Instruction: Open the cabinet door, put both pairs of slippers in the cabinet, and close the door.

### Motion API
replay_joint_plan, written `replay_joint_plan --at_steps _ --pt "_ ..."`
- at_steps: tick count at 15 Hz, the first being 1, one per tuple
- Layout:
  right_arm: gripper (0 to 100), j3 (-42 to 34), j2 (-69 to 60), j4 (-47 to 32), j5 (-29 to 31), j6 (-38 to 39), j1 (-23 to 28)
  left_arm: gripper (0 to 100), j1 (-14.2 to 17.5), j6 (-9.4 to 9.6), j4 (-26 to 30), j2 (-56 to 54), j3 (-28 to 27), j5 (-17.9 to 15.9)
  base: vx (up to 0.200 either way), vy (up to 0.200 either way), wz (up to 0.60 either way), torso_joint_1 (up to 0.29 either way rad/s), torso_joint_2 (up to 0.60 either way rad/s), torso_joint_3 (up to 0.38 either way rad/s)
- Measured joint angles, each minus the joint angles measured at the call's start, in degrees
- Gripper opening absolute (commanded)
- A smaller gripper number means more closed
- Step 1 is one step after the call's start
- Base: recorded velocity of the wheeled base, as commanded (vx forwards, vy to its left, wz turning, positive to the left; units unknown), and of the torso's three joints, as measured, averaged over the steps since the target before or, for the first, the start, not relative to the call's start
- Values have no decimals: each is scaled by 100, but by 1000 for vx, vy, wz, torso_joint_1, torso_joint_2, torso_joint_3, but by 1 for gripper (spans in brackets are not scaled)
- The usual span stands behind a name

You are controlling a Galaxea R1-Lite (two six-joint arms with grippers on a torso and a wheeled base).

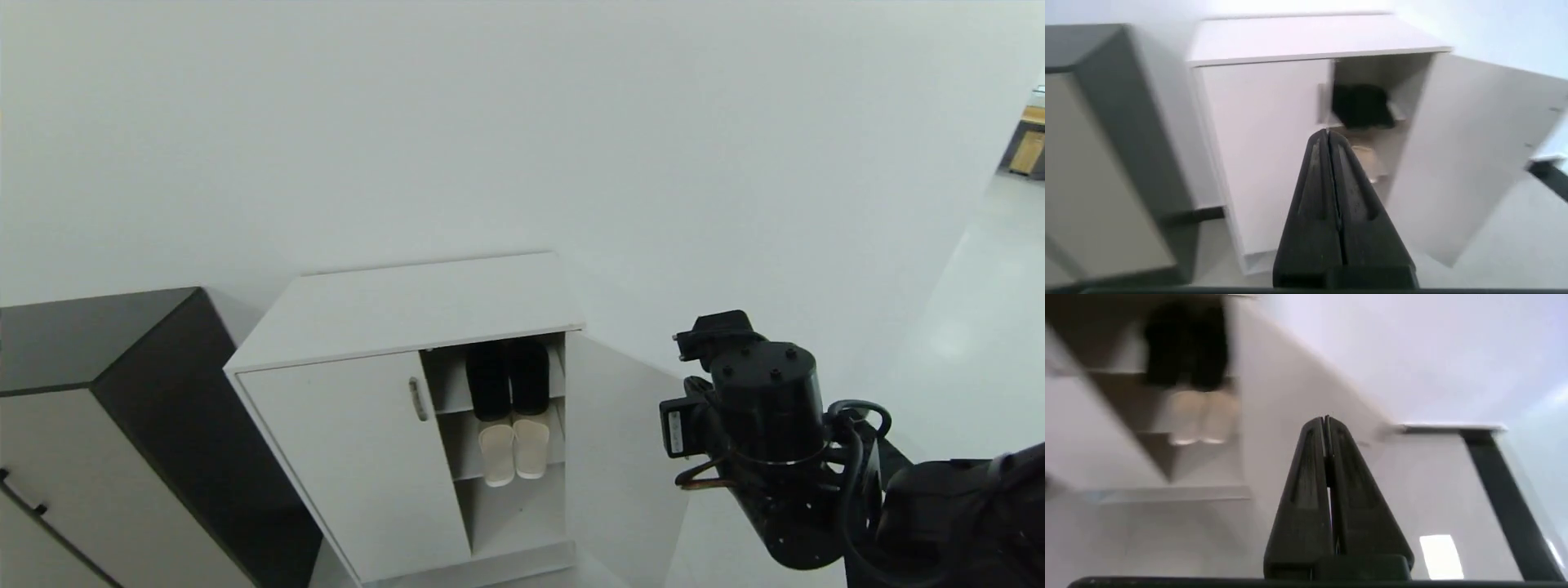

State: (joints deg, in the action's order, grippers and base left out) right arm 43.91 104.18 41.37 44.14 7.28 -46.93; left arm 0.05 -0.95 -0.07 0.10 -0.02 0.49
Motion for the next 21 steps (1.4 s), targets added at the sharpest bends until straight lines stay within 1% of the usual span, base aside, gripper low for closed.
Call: replay_joint_plan --at_steps 3,5,6,7,9,10,12,21 --pt "0 363 157 61 -758 -11 527 0 2 -2 0 0 0 5 0 0 0 0 0 0" --pt "0 859 332 -141 -897 88 833 0 -2 -6 0 0 0 6 0 0 0 0 0 0" --pt "0 1237 456 -423 -944 265 973 0 -2 -2 0 0 0 2 0 0 0 0 0 0" --pt "0 1645 569 -925 -1114 530 1115 0 -2 -2 0 0 0 5 -200 0 0 -2 2 2" --pt "0 2436 778 -2102 -1840 1136 1395 0 2 -2 0 0 0 2 -200 0 0 2 2 2" --pt "0 2756 886 -2320 -1990 1262 1546 0 2 -2 0 0 0 2 -200 0 0 2 2 2" --pt "0 3183 1136 -2460 -2058 1336 1753 0 -2 0 2 0 0 2 -200 0 0 12 2 -7" --pt "0 4429 2154 -2444 -2088 1339 2127 0 -2 9 0 0 -5 2 0 0 0 0 0 0"
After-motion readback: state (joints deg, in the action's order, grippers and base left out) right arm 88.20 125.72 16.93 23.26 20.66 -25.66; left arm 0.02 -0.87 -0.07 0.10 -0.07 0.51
